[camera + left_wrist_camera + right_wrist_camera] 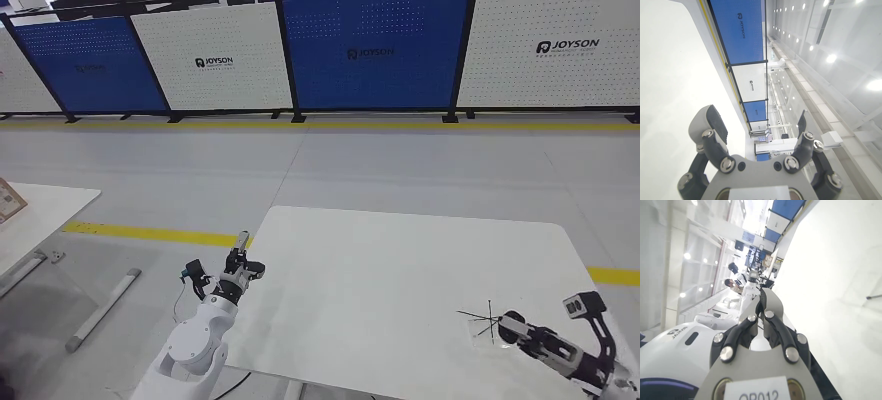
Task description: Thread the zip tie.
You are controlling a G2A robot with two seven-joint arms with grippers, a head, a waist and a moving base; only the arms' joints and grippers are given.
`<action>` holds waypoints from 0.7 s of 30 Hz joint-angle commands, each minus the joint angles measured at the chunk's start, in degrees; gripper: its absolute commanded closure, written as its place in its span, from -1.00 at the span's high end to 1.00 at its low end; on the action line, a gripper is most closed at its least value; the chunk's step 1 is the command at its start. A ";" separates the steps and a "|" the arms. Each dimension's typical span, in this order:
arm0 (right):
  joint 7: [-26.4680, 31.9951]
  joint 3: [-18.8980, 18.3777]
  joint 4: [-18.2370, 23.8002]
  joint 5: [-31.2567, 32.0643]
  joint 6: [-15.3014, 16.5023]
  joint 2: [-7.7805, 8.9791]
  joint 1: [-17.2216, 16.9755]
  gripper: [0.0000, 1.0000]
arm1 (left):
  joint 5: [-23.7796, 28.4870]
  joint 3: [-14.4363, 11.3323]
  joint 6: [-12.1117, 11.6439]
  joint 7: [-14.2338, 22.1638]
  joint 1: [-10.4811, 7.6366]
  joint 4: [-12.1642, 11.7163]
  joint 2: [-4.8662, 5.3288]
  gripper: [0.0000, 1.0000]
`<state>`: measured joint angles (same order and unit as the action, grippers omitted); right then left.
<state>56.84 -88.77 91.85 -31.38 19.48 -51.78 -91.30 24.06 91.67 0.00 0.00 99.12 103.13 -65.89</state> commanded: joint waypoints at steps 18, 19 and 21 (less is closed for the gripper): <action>-15.66 -0.21 8.00 11.63 0.01 -2.85 -4.16 -1.00 | 0.00 0.00 0.00 0.00 0.00 0.00 0.00 1.00; -15.66 -0.21 8.00 11.63 0.01 -2.85 -4.16 -1.00 | 0.00 0.00 0.00 0.00 0.00 0.00 0.00 1.00; -15.66 -0.21 8.00 11.63 0.01 -2.85 -4.16 -1.00 | 0.00 0.00 0.00 0.00 0.00 0.00 0.00 1.00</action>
<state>41.17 -88.99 99.85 -19.75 19.48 -54.63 -95.46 24.06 91.67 0.00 0.00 99.12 103.13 -65.89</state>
